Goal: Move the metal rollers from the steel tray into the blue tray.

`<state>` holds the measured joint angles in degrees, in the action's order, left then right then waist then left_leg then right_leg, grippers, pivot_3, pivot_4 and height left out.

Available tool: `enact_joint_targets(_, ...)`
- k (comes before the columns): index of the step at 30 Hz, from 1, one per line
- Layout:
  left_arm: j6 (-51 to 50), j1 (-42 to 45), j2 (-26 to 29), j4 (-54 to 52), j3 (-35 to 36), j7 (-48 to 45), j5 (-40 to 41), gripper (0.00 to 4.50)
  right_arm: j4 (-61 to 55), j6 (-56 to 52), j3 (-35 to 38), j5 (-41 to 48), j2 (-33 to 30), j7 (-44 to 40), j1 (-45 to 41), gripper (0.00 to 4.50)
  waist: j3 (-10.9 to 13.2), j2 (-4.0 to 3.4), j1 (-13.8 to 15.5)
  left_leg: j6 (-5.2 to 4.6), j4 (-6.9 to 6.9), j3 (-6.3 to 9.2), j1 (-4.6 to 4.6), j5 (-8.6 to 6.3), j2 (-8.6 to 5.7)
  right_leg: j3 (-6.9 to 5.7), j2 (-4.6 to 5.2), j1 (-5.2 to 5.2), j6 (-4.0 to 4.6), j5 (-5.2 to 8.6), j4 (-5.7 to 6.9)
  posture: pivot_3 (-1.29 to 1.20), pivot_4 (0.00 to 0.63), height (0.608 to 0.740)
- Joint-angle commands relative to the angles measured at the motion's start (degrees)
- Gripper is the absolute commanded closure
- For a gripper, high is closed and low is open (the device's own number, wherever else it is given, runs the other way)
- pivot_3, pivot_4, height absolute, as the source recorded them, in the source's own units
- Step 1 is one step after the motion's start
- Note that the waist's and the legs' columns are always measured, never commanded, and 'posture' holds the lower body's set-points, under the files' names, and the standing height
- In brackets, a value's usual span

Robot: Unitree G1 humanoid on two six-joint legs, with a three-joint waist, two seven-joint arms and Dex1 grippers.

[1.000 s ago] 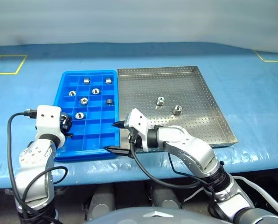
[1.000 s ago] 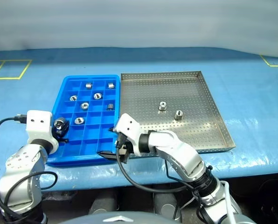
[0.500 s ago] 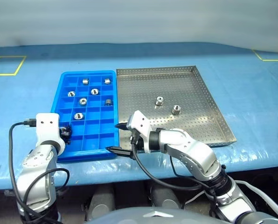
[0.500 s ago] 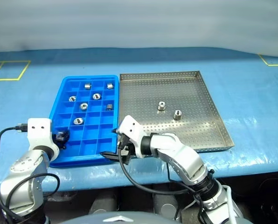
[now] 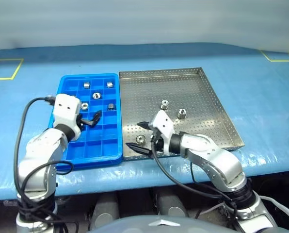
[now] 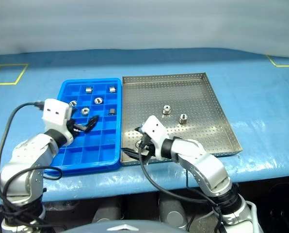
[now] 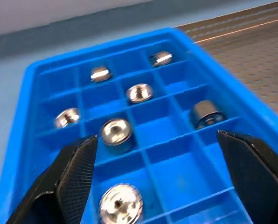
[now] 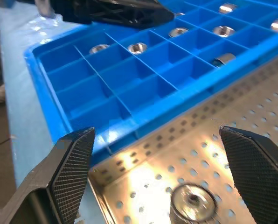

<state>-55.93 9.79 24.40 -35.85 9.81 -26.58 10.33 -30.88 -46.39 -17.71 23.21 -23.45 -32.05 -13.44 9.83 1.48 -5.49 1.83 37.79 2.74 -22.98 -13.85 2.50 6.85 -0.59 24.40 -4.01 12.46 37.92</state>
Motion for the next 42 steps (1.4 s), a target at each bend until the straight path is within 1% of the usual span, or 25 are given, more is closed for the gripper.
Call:
enact_joint_targets(1, 5.3, 5.3, 5.0, 4.5, -6.0, -8.0, 2.4, 0.06, -4.4, -0.9, 3.9, 0.8, -1.5, 1.4, 2.2, 0.00, 0.0, -0.01, -0.4, 0.00, -0.02, -0.01, 0.00, 0.00, 0.00, 0.01, 0.00, 0.01, 0.02, 0.01, 0.00, -0.14, 0.150, 0.740)
enact_joint_targets(2, 6.7, 6.9, 6.5, 6.4, -7.8, -9.8, 2.4, 0.06, -5.0, -1.1, 4.6, 0.9, -1.9, 1.8, 3.0, 0.00, 0.0, 0.00, -0.7, 0.00, -0.02, -0.01, 0.00, 0.00, 0.00, 0.01, 0.00, 0.01, 0.03, 0.02, 0.01, -0.15, 0.150, 0.740)
enact_joint_targets(4, 8.9, 10.7, 7.8, 10.9, -10.6, -14.0, 4.0, 0.06, -6.3, -1.7, 5.7, 1.0, -2.5, 2.7, 4.8, 0.00, 0.0, -0.02, -1.6, 0.00, -0.04, -0.03, 0.00, 0.00, 0.00, 0.03, 0.00, 0.02, 0.04, 0.03, -0.01, -0.18, 0.150, 0.740)
enact_joint_targets(7, 12.5, 15.3, 10.0, 16.8, -16.5, -21.0, 4.1, 0.06, -8.2, -2.5, 6.6, 1.0, -2.7, 4.1, 7.2, 0.00, 0.0, -0.02, -2.9, -0.01, -0.06, -0.05, -0.03, -0.01, 0.00, 0.06, 0.00, 0.04, 0.01, 0.01, -0.05, -0.21, 0.150, 0.740)
enact_joint_targets(10, 14.8, 20.0, 11.3, 24.0, -22.9, -26.0, 2.2, 0.06, -9.4, -2.9, 7.4, 1.2, -2.1, 5.8, 9.0, 0.00, 0.0, -0.03, -4.5, -0.02, -0.14, -0.07, -0.04, -0.01, 0.00, 0.07, 0.00, 0.10, -0.10, -0.05, -0.04, -0.24, 0.150, 0.740)
enact_joint_targets(14, 17.7, 24.9, 12.3, 31.0, -29.2, -32.4, 0.2, 0.06, -10.4, -3.0, 7.5, 1.3, -1.0, 7.8, 10.6, 0.00, 0.0, -0.04, -6.5, -0.02, -0.18, -0.03, -0.05, -0.01, 0.01, 0.07, -0.03, 0.11, -0.13, -0.06, -0.02, -0.27, 0.150, 0.740)
enact_joint_targets(19, 20.8, 29.0, 14.6, 35.6, -35.4, -40.0, -2.9, 0.06, -11.4, -3.1, 7.5, 1.4, -0.2, 9.4, 11.8, 0.00, 0.0, -0.04, -8.9, -0.02, -0.23, -0.03, -0.09, -0.01, 0.01, 0.09, -0.02, 0.15, -0.15, -0.05, -0.03, -0.29, 0.150, 0.740)
enact_joint_targets(23, 22.4, 31.9, 16.6, 38.1, -39.7, -46.3, -5.6, 0.06, -11.6, -3.0, 7.4, 1.5, 0.1, 10.3, 12.2, 0.00, 0.0, -0.05, -10.0, -0.02, -0.29, -0.03, -0.08, -0.01, 0.02, 0.10, -0.03, 0.17, -0.14, -0.04, -0.02, -0.29, 0.150, 0.740)
enact_joint_targets(28, 22.9, 33.3, 17.8, 38.2, -41.8, -51.9, -6.5, 0.06, -11.2, -2.7, 6.9, 1.4, 0.4, 10.6, 11.9, 0.00, 0.0, -0.05, -10.8, -0.02, -0.30, -0.03, -0.08, -0.01, 0.02, 0.10, -0.02, 0.17, -0.13, -0.02, -0.02, -0.28, 0.150, 0.740)
enact_joint_targets(34, 23.4, 33.3, 18.4, 37.6, -42.5, -55.1, -7.9, 0.06, -10.7, -2.4, 6.3, 1.3, 1.1, 10.7, 11.4, 0.00, 0.0, -0.05, -11.0, -0.02, -0.37, -0.01, -0.07, -0.01, 0.02, 0.11, -0.03, 0.20, -0.11, 0.00, -0.01, -0.28, 0.150, 0.740)
enact_joint_targets(37, 24.2, 32.6, 19.5, 35.8, -44.0, -57.6, -9.1, 0.06, -10.4, -2.3, 6.0, 1.2, 1.3, 10.7, 11.1, 0.00, 0.0, -0.05, -11.0, -0.03, -0.37, -0.02, -0.08, -0.01, 0.02, 0.11, -0.02, 0.20, -0.12, 0.01, -0.01, -0.27, 0.150, 0.740)
enact_joint_targets(42, 24.6, 32.4, 18.7, 36.6, -44.2, -57.1, -10.6, 0.06, -9.9, -2.1, 6.0, 1.1, 1.4, 10.7, 10.7, 0.00, 0.0, -0.05, -10.9, -0.02, -0.38, -0.02, -0.08, -0.01, 0.02, 0.12, -0.02, 0.20, -0.13, 0.03, -0.01, -0.27, 0.150, 0.740)
